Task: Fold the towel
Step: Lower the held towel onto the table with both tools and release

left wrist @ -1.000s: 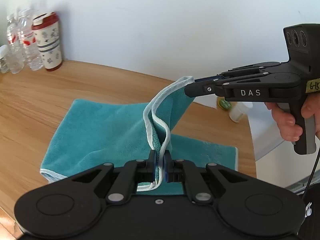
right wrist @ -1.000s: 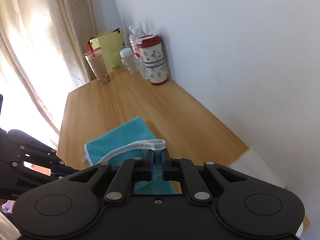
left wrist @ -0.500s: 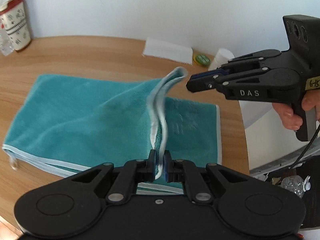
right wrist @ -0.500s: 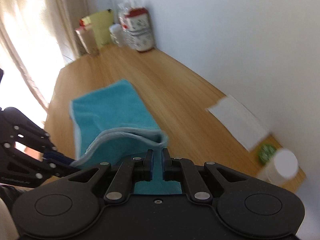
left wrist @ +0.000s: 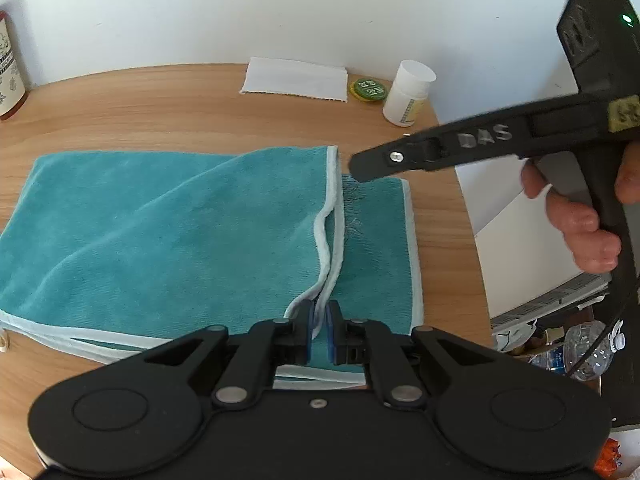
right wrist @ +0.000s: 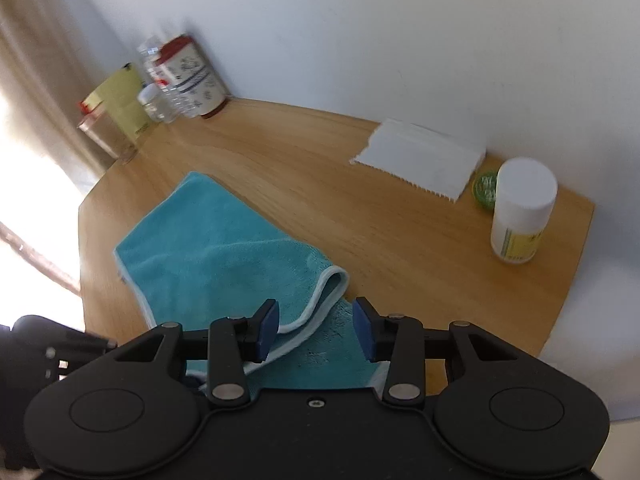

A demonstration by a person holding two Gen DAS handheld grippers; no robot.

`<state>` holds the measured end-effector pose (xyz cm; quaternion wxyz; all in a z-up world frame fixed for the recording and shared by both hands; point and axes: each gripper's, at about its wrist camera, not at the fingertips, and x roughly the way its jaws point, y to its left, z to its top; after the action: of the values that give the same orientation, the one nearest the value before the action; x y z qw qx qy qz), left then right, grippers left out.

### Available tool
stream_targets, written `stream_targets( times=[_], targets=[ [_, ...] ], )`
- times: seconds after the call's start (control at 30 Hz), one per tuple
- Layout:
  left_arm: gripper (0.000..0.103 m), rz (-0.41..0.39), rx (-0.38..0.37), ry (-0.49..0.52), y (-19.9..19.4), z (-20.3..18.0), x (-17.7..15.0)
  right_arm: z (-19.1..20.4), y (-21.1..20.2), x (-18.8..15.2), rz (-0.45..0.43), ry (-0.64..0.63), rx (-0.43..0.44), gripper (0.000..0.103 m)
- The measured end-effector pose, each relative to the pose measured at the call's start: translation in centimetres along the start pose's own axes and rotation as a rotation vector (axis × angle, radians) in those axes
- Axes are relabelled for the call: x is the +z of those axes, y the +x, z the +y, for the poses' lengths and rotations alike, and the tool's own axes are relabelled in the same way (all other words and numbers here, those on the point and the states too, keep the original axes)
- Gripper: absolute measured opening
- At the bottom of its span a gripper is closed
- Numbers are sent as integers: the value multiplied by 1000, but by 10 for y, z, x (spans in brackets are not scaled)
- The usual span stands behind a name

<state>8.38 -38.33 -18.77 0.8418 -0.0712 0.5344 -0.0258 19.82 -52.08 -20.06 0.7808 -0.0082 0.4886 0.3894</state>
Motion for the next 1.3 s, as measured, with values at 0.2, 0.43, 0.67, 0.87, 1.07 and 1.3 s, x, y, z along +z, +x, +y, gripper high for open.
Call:
stream_targets(
  times=[0.2, 0.43, 0.67, 0.87, 1.07, 1.3],
  targets=[
    [6, 10, 6, 5, 4, 1, -4, 1, 38, 14, 51, 44, -66, 43],
    [2, 10, -38, -4, 5, 2, -3, 9, 33, 18, 46, 19, -74, 7],
    [2, 21, -91, -15, -10, -1, -7, 16, -6, 16, 43, 37, -100, 6],
    [2, 4, -133, 22, -26, -12, -5, 17, -28, 10, 31, 108, -77, 6],
    [2, 26, -190, 42, -36, -19, -2, 21, -52, 9, 14, 138, -72, 6],
    [2, 72, -195, 87, -13, -36, -10, 1, -36, -15, 80, 142, -195, 6]
  ],
)
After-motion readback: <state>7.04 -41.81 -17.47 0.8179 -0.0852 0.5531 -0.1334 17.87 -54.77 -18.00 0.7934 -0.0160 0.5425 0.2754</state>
